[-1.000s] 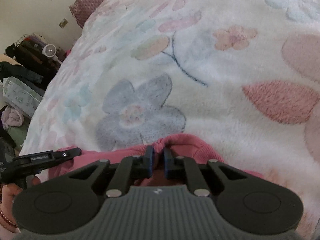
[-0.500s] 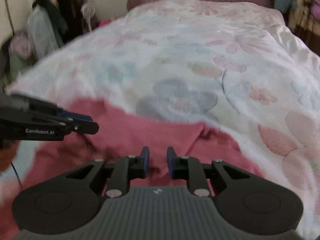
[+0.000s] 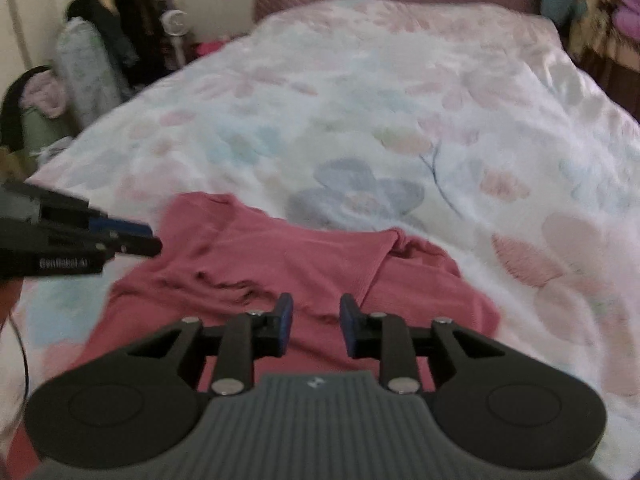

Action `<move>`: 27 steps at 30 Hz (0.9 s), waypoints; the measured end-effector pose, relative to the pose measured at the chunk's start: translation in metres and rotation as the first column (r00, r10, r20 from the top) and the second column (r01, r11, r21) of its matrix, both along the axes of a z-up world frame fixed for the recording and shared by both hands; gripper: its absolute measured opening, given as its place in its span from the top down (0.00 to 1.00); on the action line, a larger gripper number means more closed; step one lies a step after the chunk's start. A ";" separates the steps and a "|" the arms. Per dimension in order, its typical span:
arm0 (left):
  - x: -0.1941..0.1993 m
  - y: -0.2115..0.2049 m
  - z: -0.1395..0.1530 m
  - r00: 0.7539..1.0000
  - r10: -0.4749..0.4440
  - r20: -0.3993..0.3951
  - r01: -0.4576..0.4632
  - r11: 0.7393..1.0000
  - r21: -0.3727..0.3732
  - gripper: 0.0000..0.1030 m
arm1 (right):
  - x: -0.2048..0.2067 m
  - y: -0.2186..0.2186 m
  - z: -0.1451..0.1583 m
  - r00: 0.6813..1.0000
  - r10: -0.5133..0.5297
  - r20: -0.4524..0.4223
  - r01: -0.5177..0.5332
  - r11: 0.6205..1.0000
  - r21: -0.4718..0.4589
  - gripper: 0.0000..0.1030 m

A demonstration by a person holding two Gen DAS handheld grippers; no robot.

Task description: Fold small clothes

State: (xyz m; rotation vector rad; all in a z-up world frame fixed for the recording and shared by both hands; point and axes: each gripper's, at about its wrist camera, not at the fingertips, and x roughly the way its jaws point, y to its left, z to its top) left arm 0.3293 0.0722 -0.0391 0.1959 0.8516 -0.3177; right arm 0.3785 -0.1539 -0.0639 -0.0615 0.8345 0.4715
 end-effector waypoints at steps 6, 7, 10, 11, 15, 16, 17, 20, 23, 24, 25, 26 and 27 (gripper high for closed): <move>-0.091 -0.002 0.039 0.986 -0.164 0.037 0.159 0.980 0.119 0.68 | -0.096 -0.018 0.045 0.986 0.163 0.039 -0.159 0.983 -0.085 0.65; -0.108 -0.002 0.041 0.982 -0.186 0.035 0.180 0.973 0.144 0.68 | -0.112 -0.020 0.046 0.983 0.178 0.038 -0.174 0.980 -0.101 0.65; -0.150 -0.006 0.033 0.966 -0.259 0.008 0.252 0.945 0.209 0.67 | -0.161 -0.028 0.043 0.972 0.230 0.044 -0.222 0.966 -0.135 0.63; -0.164 -0.008 0.028 0.958 -0.287 -0.007 0.280 0.931 0.234 0.67 | -0.176 -0.030 0.040 0.967 0.249 0.046 -0.241 0.960 -0.143 0.62; -0.212 -0.014 0.006 0.916 -0.397 -0.061 0.396 0.865 0.308 0.62 | -0.234 -0.032 0.022 0.932 0.363 0.020 -0.352 0.914 -0.201 0.62; -0.223 -0.015 0.000 0.903 -0.422 -0.080 0.425 0.850 0.312 0.58 | -0.247 -0.032 0.016 0.921 0.389 -0.005 -0.380 0.898 -0.221 0.62; -0.233 -0.016 -0.007 0.890 -0.443 -0.103 0.452 0.835 0.314 0.54 | -0.257 -0.032 0.009 0.912 0.408 -0.033 -0.404 0.883 -0.240 0.61; -0.257 -0.017 -0.028 0.858 -0.485 -0.170 0.514 0.795 0.323 0.46 | -0.282 -0.037 -0.013 0.899 0.422 -0.117 -0.438 0.858 -0.269 0.55; -0.275 -0.020 -0.053 0.825 -0.513 -0.239 0.566 0.751 0.340 0.38 | -0.304 -0.041 -0.033 0.891 0.427 -0.154 -0.454 0.831 -0.321 0.45; -0.281 -0.022 -0.061 0.811 -0.524 -0.258 0.584 0.731 0.352 0.37 | -0.310 -0.040 -0.039 0.888 0.435 -0.151 -0.460 0.817 -0.349 0.44; -0.286 -0.023 -0.070 0.798 -0.536 -0.274 0.602 0.706 0.373 0.37 | -0.315 -0.038 -0.044 0.882 0.446 -0.151 -0.469 0.800 -0.375 0.44; -0.291 -0.024 -0.078 0.793 -0.543 -0.276 0.609 0.687 0.398 0.37 | -0.319 -0.036 -0.048 0.877 0.457 -0.150 -0.477 0.784 -0.397 0.44; -0.294 -0.024 -0.085 0.791 -0.545 -0.277 0.611 0.676 0.412 0.36 | -0.323 -0.034 -0.052 0.872 0.468 -0.144 -0.483 0.771 -0.416 0.43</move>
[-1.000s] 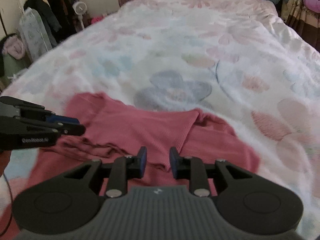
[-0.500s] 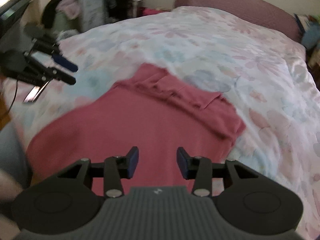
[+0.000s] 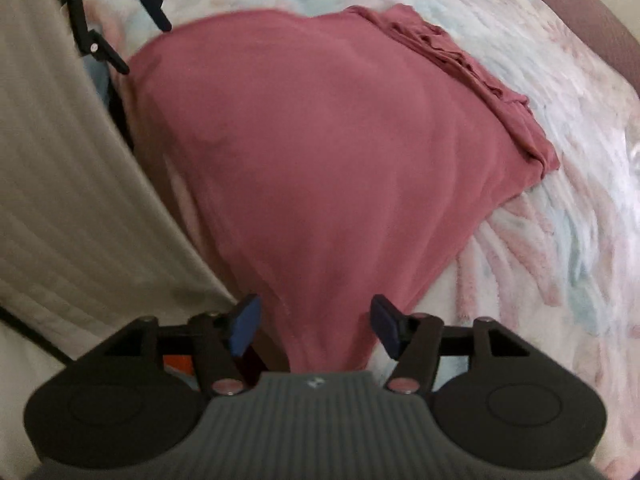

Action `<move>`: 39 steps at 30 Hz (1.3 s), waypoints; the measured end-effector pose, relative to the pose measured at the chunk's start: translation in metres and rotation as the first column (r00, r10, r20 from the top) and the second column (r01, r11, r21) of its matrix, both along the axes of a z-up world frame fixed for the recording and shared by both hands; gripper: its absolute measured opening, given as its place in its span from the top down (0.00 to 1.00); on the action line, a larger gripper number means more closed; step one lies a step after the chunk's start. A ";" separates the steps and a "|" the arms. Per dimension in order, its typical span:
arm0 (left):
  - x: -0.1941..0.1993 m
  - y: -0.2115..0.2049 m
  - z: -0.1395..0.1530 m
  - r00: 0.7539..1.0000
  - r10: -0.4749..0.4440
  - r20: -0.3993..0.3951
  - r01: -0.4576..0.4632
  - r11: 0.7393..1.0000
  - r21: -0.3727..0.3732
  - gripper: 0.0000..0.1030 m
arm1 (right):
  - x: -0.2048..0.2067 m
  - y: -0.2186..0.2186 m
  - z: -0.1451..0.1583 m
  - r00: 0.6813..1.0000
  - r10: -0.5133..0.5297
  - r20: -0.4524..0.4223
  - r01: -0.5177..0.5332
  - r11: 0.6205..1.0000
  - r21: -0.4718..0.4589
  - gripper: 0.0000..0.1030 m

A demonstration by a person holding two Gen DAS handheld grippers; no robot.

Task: Fold small clothes
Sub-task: 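Grasp the hem with both grippers and fold it up toward the collar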

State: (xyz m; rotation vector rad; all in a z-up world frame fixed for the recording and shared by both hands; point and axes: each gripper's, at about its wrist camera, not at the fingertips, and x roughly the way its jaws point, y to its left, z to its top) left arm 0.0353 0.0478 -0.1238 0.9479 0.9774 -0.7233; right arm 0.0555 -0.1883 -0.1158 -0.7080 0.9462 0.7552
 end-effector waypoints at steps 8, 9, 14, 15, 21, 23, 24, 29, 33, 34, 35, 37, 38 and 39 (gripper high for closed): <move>0.002 0.000 -0.045 0.992 -0.002 0.126 -0.015 0.990 0.140 0.37 | -0.010 0.012 -0.026 0.992 0.121 0.033 -0.117 0.987 -0.111 0.40; 0.006 0.003 -0.045 0.990 0.009 0.140 -0.029 0.989 0.142 0.39 | -0.010 0.013 -0.030 0.990 0.133 0.036 -0.127 0.983 -0.131 0.41; 0.015 0.010 -0.022 0.992 0.055 0.112 -0.064 0.995 0.074 0.85 | -0.006 0.010 -0.031 0.985 0.166 0.052 -0.154 0.971 -0.184 0.70; 0.013 0.011 -0.014 0.991 0.072 0.109 -0.078 0.996 0.053 0.87 | -0.002 0.007 -0.023 0.988 0.148 0.034 -0.141 0.977 -0.158 0.80; 0.031 0.027 0.054 0.968 0.227 0.107 -0.213 0.968 -0.130 0.93 | 0.022 -0.018 0.035 1.000 0.007 0.001 -0.007 0.999 0.038 0.97; 0.044 0.032 0.072 0.955 0.275 0.115 -0.253 0.952 -0.174 0.93 | 0.030 -0.023 0.052 1.000 -0.022 0.014 0.021 0.997 0.077 0.97; 0.052 0.035 0.081 0.946 0.302 0.119 -0.275 0.941 -0.198 0.93 | 0.034 -0.025 0.060 0.999 -0.033 0.028 0.030 0.996 0.088 0.97; 0.093 0.041 0.119 0.914 0.377 0.151 -0.328 0.904 -0.274 0.93 | 0.062 -0.030 0.097 0.989 -0.105 0.105 0.090 0.987 0.135 0.97; 0.137 0.042 0.140 0.890 0.429 0.153 -0.373 0.880 -0.295 0.93 | 0.101 -0.031 0.126 0.971 -0.167 0.173 0.139 0.977 0.163 0.97; 0.152 0.044 0.143 0.887 0.441 0.138 -0.386 0.871 -0.303 0.93 | 0.114 -0.030 0.131 0.966 -0.177 0.189 0.148 0.976 0.161 0.97; 0.168 0.045 0.146 0.884 0.450 0.125 -0.397 0.865 -0.308 0.93 | 0.128 -0.029 0.135 0.962 -0.188 0.199 0.158 0.975 0.158 0.97; 0.203 0.048 0.148 0.877 0.471 0.097 -0.422 0.851 -0.312 0.93 | 0.158 -0.030 0.141 0.957 -0.209 0.199 0.179 0.971 0.158 0.97; 0.214 0.051 0.147 0.873 0.481 0.083 -0.434 0.843 -0.318 0.93 | 0.176 -0.028 0.142 0.956 -0.219 0.193 0.190 0.969 0.159 0.97; 0.230 0.053 0.144 0.870 0.488 0.070 -0.443 0.837 -0.320 0.93 | 0.192 -0.027 0.143 0.956 -0.226 0.187 0.197 0.967 0.161 0.97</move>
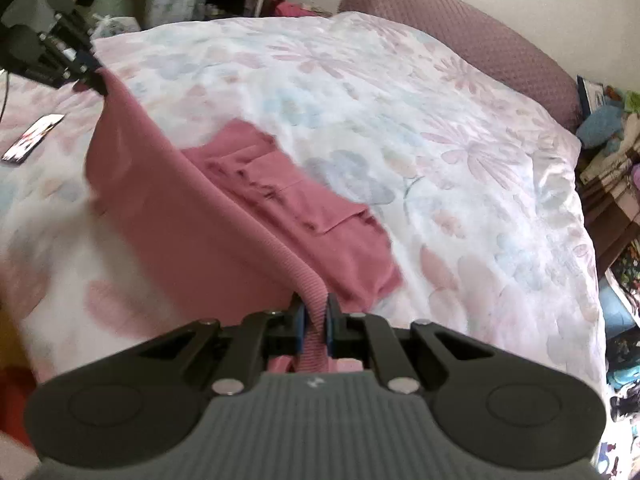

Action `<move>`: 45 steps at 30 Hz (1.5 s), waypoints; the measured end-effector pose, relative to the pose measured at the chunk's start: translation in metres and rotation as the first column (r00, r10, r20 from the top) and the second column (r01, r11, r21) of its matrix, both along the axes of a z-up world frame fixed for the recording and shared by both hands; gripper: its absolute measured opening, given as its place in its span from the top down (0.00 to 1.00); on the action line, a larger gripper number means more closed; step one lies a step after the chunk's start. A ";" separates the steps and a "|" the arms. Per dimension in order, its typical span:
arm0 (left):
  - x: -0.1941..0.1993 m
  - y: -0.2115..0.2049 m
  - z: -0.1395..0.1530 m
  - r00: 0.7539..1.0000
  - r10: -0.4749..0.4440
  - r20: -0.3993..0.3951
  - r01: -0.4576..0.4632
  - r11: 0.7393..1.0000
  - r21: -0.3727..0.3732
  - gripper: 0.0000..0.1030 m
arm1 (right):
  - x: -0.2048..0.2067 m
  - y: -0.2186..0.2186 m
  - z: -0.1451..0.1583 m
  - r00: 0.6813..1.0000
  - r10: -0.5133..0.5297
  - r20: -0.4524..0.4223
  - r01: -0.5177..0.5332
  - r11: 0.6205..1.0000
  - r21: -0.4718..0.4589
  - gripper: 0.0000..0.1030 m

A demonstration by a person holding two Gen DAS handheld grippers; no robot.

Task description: Fold small clothes

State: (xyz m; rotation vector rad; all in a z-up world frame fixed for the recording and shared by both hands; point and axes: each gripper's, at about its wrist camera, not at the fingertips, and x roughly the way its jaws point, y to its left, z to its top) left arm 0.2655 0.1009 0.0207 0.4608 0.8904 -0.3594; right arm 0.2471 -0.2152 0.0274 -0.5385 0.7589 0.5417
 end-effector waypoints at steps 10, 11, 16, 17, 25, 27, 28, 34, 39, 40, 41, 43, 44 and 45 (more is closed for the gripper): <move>0.139 0.015 -0.058 0.988 0.062 -0.143 -0.067 0.997 -0.033 0.93 | 0.184 0.025 -0.056 0.992 -0.045 -0.119 0.044 0.999 -0.015 0.97; 0.152 0.016 -0.068 0.986 0.070 -0.149 -0.076 0.997 -0.034 0.93 | 0.200 0.025 -0.067 0.987 -0.054 -0.149 0.052 0.999 -0.013 0.97; 0.196 0.026 -0.112 0.974 0.101 -0.204 -0.117 0.991 -0.069 0.86 | 0.255 0.026 -0.121 0.966 -0.093 -0.239 0.096 0.995 -0.003 0.94; 0.203 0.027 -0.118 0.972 0.110 -0.209 -0.126 0.990 -0.067 0.79 | 0.263 0.025 -0.129 0.962 -0.105 -0.251 0.110 0.994 0.005 0.92; 0.217 0.055 -0.127 0.949 0.304 -0.085 -0.315 0.932 -0.178 0.60 | 0.287 0.016 -0.157 0.954 -0.224 -0.201 0.238 0.970 0.047 0.68; 0.215 0.064 -0.120 0.932 0.358 -0.061 -0.363 0.906 -0.218 0.60 | 0.289 0.012 -0.157 0.943 -0.278 -0.183 0.292 0.955 0.054 0.69; 0.212 0.068 -0.115 0.924 0.377 -0.057 -0.379 0.894 -0.237 0.60 | 0.289 0.011 -0.155 0.939 -0.304 -0.161 0.315 0.948 0.052 0.69; 0.172 0.072 -0.091 0.926 0.373 -0.058 -0.372 0.877 -0.303 0.60 | 0.255 0.008 -0.128 0.937 -0.327 -0.123 0.341 0.931 0.127 0.69; 0.115 0.074 -0.086 0.934 0.338 -0.120 -0.357 0.846 -0.396 0.60 | 0.195 0.001 -0.110 0.923 -0.342 -0.177 0.376 0.899 0.226 0.64; 0.101 0.075 -0.087 0.934 0.332 -0.133 -0.357 0.842 -0.404 0.59 | 0.182 0.000 -0.109 0.918 -0.346 -0.193 0.386 0.891 0.239 0.64; 0.092 0.077 -0.090 0.931 0.334 -0.145 -0.364 0.838 -0.406 0.56 | 0.168 0.000 -0.110 0.911 -0.353 -0.212 0.400 0.883 0.247 0.63; 0.069 0.082 -0.097 0.914 0.367 -0.171 -0.405 0.817 -0.410 0.48 | 0.142 -0.005 -0.114 0.892 -0.376 -0.251 0.436 0.863 0.254 0.52; 0.057 0.085 -0.101 0.901 0.393 -0.185 -0.434 0.795 -0.423 0.44 | 0.128 -0.008 -0.118 0.881 -0.391 -0.266 0.456 0.851 0.261 0.48; 0.045 0.089 -0.106 0.887 0.414 -0.205 -0.461 0.771 -0.440 0.44 | 0.116 -0.012 -0.123 0.869 -0.407 -0.283 0.479 0.835 0.270 0.45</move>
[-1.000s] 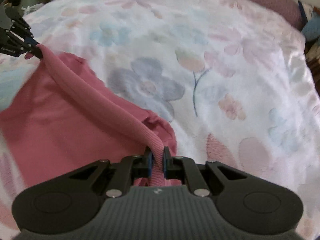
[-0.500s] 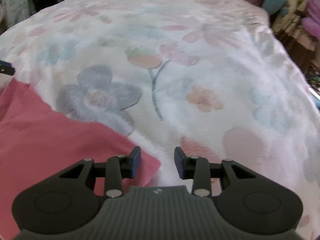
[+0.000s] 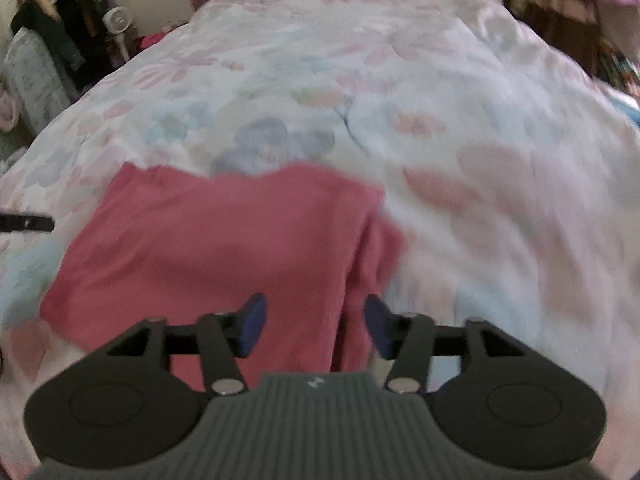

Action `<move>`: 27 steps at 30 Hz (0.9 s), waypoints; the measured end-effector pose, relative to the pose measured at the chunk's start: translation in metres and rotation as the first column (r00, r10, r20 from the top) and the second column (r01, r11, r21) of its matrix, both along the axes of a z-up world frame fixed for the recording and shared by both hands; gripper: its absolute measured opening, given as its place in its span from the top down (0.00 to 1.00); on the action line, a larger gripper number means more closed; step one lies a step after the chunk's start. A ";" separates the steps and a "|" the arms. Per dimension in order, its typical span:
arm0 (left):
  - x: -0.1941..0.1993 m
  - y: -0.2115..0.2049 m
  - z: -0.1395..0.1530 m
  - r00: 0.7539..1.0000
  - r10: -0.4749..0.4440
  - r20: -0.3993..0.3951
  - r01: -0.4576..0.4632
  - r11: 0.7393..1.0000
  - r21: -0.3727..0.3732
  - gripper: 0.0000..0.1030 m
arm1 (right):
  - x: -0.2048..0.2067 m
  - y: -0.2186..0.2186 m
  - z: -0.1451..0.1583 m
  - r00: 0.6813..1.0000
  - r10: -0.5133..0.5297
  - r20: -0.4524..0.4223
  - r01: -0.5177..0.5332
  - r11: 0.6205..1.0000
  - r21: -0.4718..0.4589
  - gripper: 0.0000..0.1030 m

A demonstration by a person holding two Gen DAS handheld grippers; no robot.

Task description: Fold small clothes

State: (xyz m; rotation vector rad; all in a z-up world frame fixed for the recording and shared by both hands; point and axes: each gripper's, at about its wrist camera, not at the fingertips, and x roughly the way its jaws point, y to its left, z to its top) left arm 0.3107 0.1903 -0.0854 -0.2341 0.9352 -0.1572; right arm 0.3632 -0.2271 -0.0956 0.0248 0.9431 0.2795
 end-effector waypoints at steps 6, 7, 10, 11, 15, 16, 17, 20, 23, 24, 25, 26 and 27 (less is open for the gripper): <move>-0.044 0.017 -0.037 0.984 0.157 -0.079 -0.172 0.952 -0.254 0.39 | -0.050 -0.039 -0.040 0.976 -0.179 -0.125 0.200 0.960 0.195 0.45; -0.048 0.020 -0.046 0.977 0.190 -0.097 -0.211 0.928 -0.306 0.39 | -0.054 -0.046 -0.047 0.967 -0.207 -0.150 0.239 0.942 0.236 0.45; -0.050 0.024 -0.072 0.956 0.254 -0.148 -0.293 0.863 -0.410 0.41 | -0.059 -0.065 -0.069 0.931 -0.285 -0.227 0.355 0.851 0.387 0.45; -0.050 0.023 -0.077 0.951 0.270 -0.149 -0.308 0.848 -0.432 0.44 | -0.060 -0.069 -0.075 0.918 -0.308 -0.252 0.390 0.817 0.425 0.47; -0.048 0.017 -0.077 0.947 0.279 -0.157 -0.320 0.814 -0.484 0.78 | -0.061 -0.070 -0.089 0.895 -0.311 -0.319 0.442 0.705 0.554 0.76; -0.046 0.015 -0.074 0.948 0.276 -0.156 -0.317 0.823 -0.472 0.90 | -0.062 -0.068 -0.089 0.896 -0.311 -0.317 0.441 0.702 0.559 0.90; -0.048 0.013 -0.071 0.946 0.290 -0.148 -0.325 0.829 -0.454 0.90 | -0.063 -0.066 -0.088 0.898 -0.309 -0.314 0.438 0.702 0.561 0.90; -0.051 0.013 -0.044 0.946 0.313 -0.083 -0.317 0.844 -0.434 0.92 | -0.066 -0.067 -0.069 0.907 -0.326 -0.267 0.421 0.710 0.564 0.95; -0.054 0.008 -0.011 0.955 0.294 -0.034 -0.284 0.880 -0.381 0.92 | -0.069 -0.072 -0.033 0.920 -0.331 -0.208 0.389 0.722 0.573 0.97; -0.055 0.007 -0.003 0.958 0.284 -0.034 -0.277 0.891 -0.359 0.92 | -0.069 -0.077 -0.023 0.924 -0.326 -0.199 0.380 0.725 0.575 0.98; -0.056 0.006 0.001 0.961 0.274 -0.041 -0.271 0.898 -0.347 0.92 | -0.070 -0.080 -0.015 0.931 -0.310 -0.193 0.364 0.735 0.572 0.98; -0.057 0.005 0.000 0.962 0.267 -0.053 -0.269 0.903 -0.335 0.92 | -0.072 -0.080 -0.010 0.935 -0.301 -0.188 0.354 0.748 0.562 0.98; -0.058 0.002 -0.004 0.963 0.261 -0.070 -0.270 0.911 -0.313 0.92 | -0.074 -0.079 -0.008 0.936 -0.296 -0.190 0.352 0.766 0.538 0.98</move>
